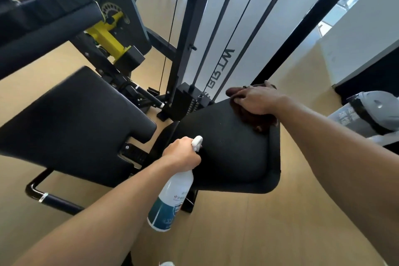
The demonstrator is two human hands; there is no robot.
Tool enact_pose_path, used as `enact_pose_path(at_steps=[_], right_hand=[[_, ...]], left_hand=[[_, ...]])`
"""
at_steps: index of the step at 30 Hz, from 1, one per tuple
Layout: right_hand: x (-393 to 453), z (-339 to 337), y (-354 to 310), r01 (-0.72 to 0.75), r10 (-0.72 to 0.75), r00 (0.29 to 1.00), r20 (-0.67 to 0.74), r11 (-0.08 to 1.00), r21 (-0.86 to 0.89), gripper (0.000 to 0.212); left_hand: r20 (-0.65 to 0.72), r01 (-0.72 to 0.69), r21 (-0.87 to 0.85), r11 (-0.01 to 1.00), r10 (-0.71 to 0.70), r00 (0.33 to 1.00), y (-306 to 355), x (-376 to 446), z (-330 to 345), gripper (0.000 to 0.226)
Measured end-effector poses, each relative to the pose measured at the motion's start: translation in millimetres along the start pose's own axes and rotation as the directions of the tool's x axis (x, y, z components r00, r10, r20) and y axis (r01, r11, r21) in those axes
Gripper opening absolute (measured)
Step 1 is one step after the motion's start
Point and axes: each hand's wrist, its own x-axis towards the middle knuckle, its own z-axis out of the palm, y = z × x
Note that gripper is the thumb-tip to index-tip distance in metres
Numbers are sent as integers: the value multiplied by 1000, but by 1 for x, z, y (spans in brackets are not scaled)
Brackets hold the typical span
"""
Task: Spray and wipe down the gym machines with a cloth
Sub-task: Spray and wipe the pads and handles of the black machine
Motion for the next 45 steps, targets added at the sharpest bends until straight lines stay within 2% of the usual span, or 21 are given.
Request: enact_pose_path(at_steps=[3, 6, 8, 10, 13, 17, 20, 22, 25, 28, 31, 34, 38, 41, 45], right_hand=[[-21, 21, -49, 153, -142, 977, 160, 987, -55, 43], [-40, 63, -99, 295, -251, 919, 303, 949, -110, 42], [-51, 85, -120, 338, -270, 894, 358, 930, -142, 41], [-51, 93, -126, 292, -228, 912, 340, 945, -148, 44], [-36, 86, -117, 151, -93, 953, 288, 970, -188, 52], [12, 46, -76, -78, 109, 988, 114, 966, -248, 45], [39, 15, -33, -353, 355, 935, -18, 923, -155, 46], [36, 4, -12, -487, 486, 873, -25, 874, -1, 51], [12, 6, -9, -497, 534, 841, -93, 828, 258, 53], [-18, 15, -20, -485, 586, 785, -200, 783, 389, 53], [-54, 24, -36, -506, 643, 742, -186, 721, 473, 52], [-100, 44, -63, -508, 675, 713, -193, 685, 523, 50], [-149, 76, -101, -565, 744, 632, -215, 633, 530, 52], [-157, 89, -111, -568, 741, 629, -235, 645, 511, 59], [-132, 77, -91, -555, 710, 679, -186, 662, 503, 66]], left_hand=[[29, 14, -43, 999, -13, 1000, -5, 5, -5, 22], [36, 37, -71, 997, -34, 999, -18, 9, -8, 13], [26, 68, -69, 995, -67, 997, -29, 13, -14, 10], [9, 88, -55, 995, -88, 996, -41, 19, -22, 10], [21, 32, 6, 999, -33, 999, -50, 25, -35, 13], [16, -49, 61, 997, 48, 999, -54, 33, -50, 28], [-15, -59, 53, 997, 60, 998, -58, 40, -65, 29], [-19, -79, 56, 995, 80, 997, -52, 48, -74, 28], [9, -135, 64, 989, 134, 991, -29, 54, -83, 30], [20, -210, 74, 975, 209, 978, -5, 60, -82, 33], [0, -253, 75, 965, 253, 967, 11, 64, -76, 34], [46, -287, 101, 953, 283, 958, 21, 60, -65, 27], [118, -329, 199, 923, 311, 943, 24, 47, -43, 15], [115, -330, 210, 920, 311, 943, 21, 41, -32, 17], [105, -349, 205, 914, 334, 937, 28, 34, -31, 15]])
